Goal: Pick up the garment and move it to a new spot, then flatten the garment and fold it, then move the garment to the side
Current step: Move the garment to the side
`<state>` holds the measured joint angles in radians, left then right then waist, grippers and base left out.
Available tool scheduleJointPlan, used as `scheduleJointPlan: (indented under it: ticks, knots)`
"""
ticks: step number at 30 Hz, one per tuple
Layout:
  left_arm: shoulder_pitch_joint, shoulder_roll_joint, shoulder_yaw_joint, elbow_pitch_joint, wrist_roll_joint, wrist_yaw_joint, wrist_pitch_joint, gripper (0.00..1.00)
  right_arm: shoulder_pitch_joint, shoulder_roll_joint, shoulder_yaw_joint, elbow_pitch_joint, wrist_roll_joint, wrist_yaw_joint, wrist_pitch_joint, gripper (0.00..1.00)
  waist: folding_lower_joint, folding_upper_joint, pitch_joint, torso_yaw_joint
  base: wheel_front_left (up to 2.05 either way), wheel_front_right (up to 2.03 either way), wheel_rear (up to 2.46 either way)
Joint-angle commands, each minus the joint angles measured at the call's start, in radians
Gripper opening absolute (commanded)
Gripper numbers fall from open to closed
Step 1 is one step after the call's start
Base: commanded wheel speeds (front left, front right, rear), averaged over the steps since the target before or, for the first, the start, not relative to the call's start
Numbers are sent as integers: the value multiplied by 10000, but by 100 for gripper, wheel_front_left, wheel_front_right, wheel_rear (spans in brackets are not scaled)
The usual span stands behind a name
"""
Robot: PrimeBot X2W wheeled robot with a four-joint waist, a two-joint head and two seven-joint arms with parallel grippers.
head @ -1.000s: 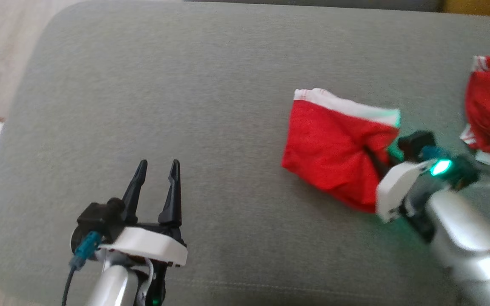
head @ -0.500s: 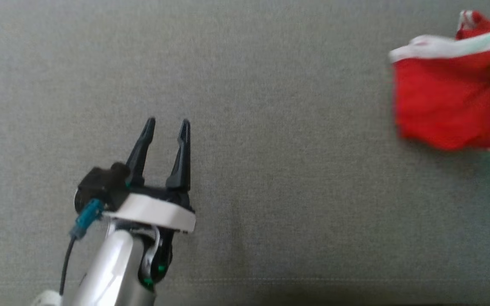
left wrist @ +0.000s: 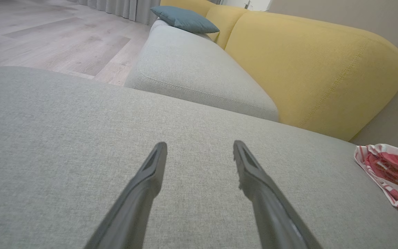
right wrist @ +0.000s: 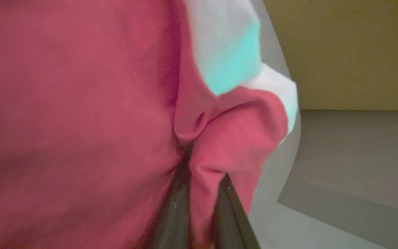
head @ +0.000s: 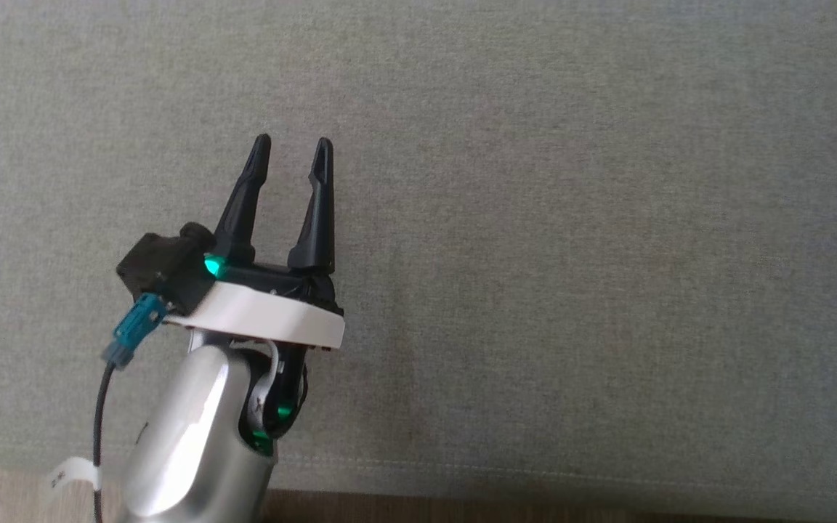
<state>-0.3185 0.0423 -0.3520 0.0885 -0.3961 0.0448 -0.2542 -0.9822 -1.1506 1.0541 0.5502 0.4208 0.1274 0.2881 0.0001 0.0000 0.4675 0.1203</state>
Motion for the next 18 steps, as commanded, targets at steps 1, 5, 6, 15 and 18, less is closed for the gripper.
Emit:
scheduleJointPlan:
  ticks: [1, 5, 6, 15, 18]
  knots:
    - [-236, 79, 201, -375, -16, 63, -76, 100, 68, -618, -171, 152, -70, 33, 114, 0, -1, 0, 73, 57, 0, 0, 0]
    - [-285, 79, 191, -395, -40, 94, -76, 100, 122, -435, -754, 761, -127, 33, 247, 0, -1, 0, 143, 109, 0, 0, 0]
    - [-285, 79, 183, -399, -42, 104, -76, 100, 202, -379, -885, 892, -184, 33, 221, 0, -1, 0, 150, 118, 0, 0, 0]
    - [-127, 79, 220, -231, 100, 76, -76, 100, 900, 688, -2289, 1866, 42, 33, -2, 100, -1, 0, -137, 15, 0, 0, 0]
    - [-50, 79, 275, -157, 187, 52, -76, 100, 976, 1143, -2758, 2081, -113, 33, -36, 100, -1, 0, -405, -74, 0, 0, 0]
